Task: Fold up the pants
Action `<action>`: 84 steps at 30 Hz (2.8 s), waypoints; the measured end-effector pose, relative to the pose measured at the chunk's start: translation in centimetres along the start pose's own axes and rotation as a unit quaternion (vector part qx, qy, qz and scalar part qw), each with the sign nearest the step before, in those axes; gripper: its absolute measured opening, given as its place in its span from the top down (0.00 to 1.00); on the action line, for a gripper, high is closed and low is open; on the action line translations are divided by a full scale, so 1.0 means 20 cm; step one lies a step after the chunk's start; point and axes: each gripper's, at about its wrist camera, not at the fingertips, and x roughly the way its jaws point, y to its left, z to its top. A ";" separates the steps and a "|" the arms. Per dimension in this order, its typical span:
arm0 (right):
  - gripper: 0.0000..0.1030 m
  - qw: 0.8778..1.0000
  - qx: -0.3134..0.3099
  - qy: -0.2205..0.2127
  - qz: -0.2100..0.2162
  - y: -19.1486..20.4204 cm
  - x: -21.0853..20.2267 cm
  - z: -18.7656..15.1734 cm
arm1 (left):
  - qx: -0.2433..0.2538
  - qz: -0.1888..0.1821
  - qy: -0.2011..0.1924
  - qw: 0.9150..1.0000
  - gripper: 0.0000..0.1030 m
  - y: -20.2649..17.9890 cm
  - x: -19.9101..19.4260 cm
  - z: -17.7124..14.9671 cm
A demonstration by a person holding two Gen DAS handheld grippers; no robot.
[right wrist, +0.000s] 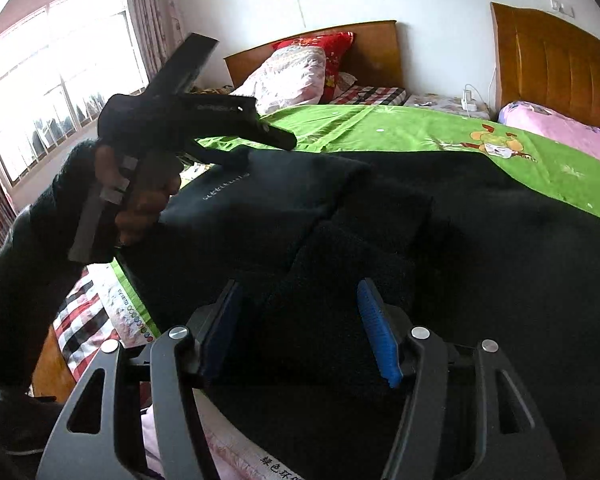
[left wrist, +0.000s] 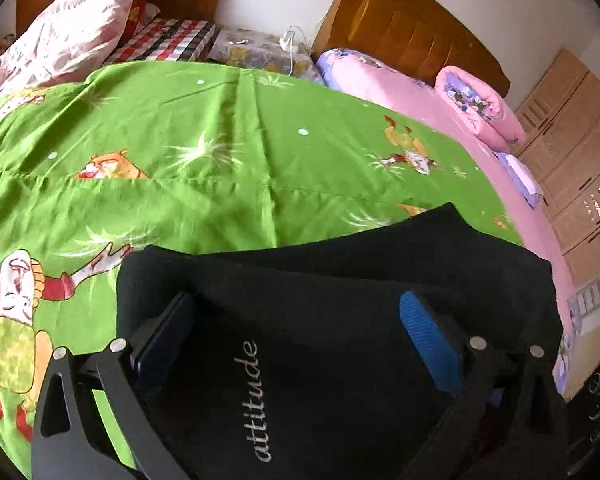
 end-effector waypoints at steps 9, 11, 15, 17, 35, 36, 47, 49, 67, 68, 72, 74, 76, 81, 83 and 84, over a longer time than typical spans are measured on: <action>0.43 1.000 0.017 -0.008 0.008 -0.02 -0.01 -0.01 | 0.040 0.098 -0.127 0.986 0.02 -0.14 -0.23 -0.24; 0.41 1.000 0.016 -0.006 0.013 -0.02 -0.01 -0.01 | 0.039 0.117 -0.102 0.987 0.02 -0.09 -0.15 -0.29; 0.37 1.000 0.021 -0.008 0.012 -0.04 -0.07 -0.01 | 0.020 0.102 -0.117 0.988 0.02 -0.07 -0.20 -0.29; 0.36 0.999 0.043 -0.026 0.003 -0.10 -0.16 -0.01 | 0.027 0.119 -0.130 0.984 0.02 -0.10 -0.25 -0.29; 0.33 0.902 0.391 -0.141 -0.118 -1.09 -1.15 -0.73 | 0.149 0.144 -0.060 0.977 0.01 -0.71 0.04 -0.43; 0.33 0.896 0.407 -0.141 -0.111 -1.13 -1.14 -0.77 | 0.144 0.140 -0.057 0.978 0.01 -0.69 0.07 -0.45; 0.27 0.891 0.427 -0.123 -0.093 -1.24 -1.06 -0.71 | 0.106 0.078 -0.048 0.990 0.01 -0.58 0.09 -0.43; 0.24 0.874 0.458 -0.150 -0.054 -1.30 -1.06 -0.74 | 0.107 0.077 -0.049 0.990 0.01 -0.58 0.10 -0.43; 0.31 0.890 0.421 -0.144 -0.102 -1.34 -0.96 -0.60 | 0.108 0.076 -0.049 0.990 0.01 -0.58 0.08 -0.43; 0.31 0.897 0.407 -0.128 -0.114 -1.32 -0.94 -0.58 | 0.108 0.077 -0.049 0.990 0.01 -0.58 0.08 -0.43; 0.58 0.887 0.421 -0.153 -0.113 -1.33 -0.96 -0.61 | 0.101 0.084 -0.040 0.991 0.01 -0.59 0.07 -0.43; 0.63 0.888 0.410 -0.169 -0.120 -1.30 -0.98 -0.60 | 0.099 0.093 -0.030 0.990 0.02 -0.63 0.04 -0.42; 0.66 0.892 0.389 -0.181 -0.141 -1.24 -0.99 -0.56 | 0.125 0.087 -0.042 0.987 0.02 -0.71 -0.02 -0.43; 0.66 0.883 0.389 -0.225 -0.134 -1.20 -1.02 -0.53 | 0.198 0.080 -0.038 0.976 0.02 -0.91 -0.03 -0.52; 0.66 0.882 0.391 -0.232 -0.127 -1.20 -1.04 -0.54 | 0.208 0.093 -0.014 0.974 0.02 -0.91 0.06 -0.55; 0.66 0.880 0.394 -0.236 -0.122 -1.21 -1.04 -0.55 | 0.213 0.103 0.000 0.972 0.01 -0.91 0.12 -0.57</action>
